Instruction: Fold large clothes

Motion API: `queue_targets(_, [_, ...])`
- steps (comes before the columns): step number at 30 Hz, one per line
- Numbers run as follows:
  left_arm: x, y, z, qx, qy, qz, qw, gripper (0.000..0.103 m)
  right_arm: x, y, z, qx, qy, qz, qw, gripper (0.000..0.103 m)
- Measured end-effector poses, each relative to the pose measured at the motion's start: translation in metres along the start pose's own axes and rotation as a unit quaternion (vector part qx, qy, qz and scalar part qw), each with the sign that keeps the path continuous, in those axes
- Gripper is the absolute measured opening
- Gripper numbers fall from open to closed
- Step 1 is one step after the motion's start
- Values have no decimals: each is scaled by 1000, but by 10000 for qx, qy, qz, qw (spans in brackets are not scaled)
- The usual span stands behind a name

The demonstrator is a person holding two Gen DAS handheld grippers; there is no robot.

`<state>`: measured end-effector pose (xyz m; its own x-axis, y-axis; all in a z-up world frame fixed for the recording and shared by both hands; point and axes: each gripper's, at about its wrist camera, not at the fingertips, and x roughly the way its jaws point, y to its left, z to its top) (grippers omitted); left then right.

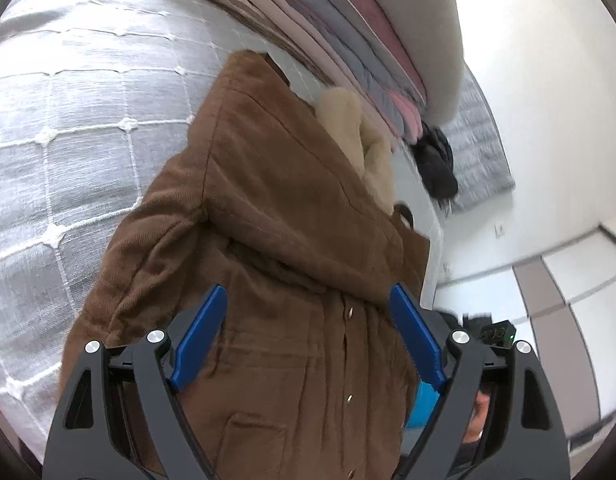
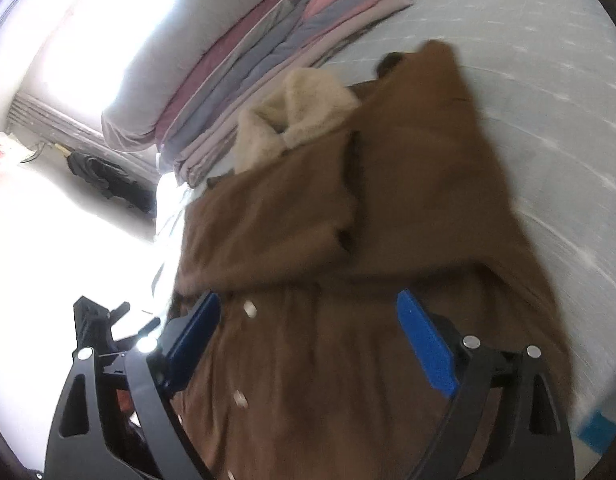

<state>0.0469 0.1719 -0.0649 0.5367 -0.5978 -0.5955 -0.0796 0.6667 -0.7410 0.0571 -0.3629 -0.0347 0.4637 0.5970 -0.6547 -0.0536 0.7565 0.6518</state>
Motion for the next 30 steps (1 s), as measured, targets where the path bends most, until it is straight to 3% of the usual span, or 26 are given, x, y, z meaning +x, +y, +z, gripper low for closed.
queue_targets(3, [-8, 5, -3, 305, 90, 7, 9995, 80, -44, -23, -23, 139, -67, -228, 9996, 87])
queue_targets(6, [-24, 16, -5, 535, -32, -290, 9981, 80, -66, -41, -44, 109, 91, -536, 9985, 87])
queue_targets(9, [-41, 30, -13, 394, -163, -396, 9983, 80, -80, -66, -70, 232, 354, -786, 9960, 87])
queue_targets(11, [-66, 43, -28, 105, -320, -697, 9970, 80, -85, -80, -85, 250, 484, -897, 9945, 87])
queue_targets(14, [-100, 50, -50, 84, -473, -770, 9959, 80, -86, -98, -100, 302, 615, -779, 9946, 87])
queue_targets(18, [-142, 68, -77, 122, -401, -320, 9986, 80, -80, -133, -112, 383, 722, -192, 9965, 87])
queue_targets(23, [-180, 110, -106, -509, -631, 373, 9960, 85, -50, -185, -125, 653, 1009, 653, 9906, 87])
queue_targets(27, [-183, 142, -129, -1100, -741, 423, 9903, 85, -27, -207, -135, 937, 1256, 1711, 9727, 87])
queue_targets(30, [-171, 164, -151, -1564, -731, 358, 9843, 85, -10, -204, -150, 918, 1650, 2467, 9505, 87])
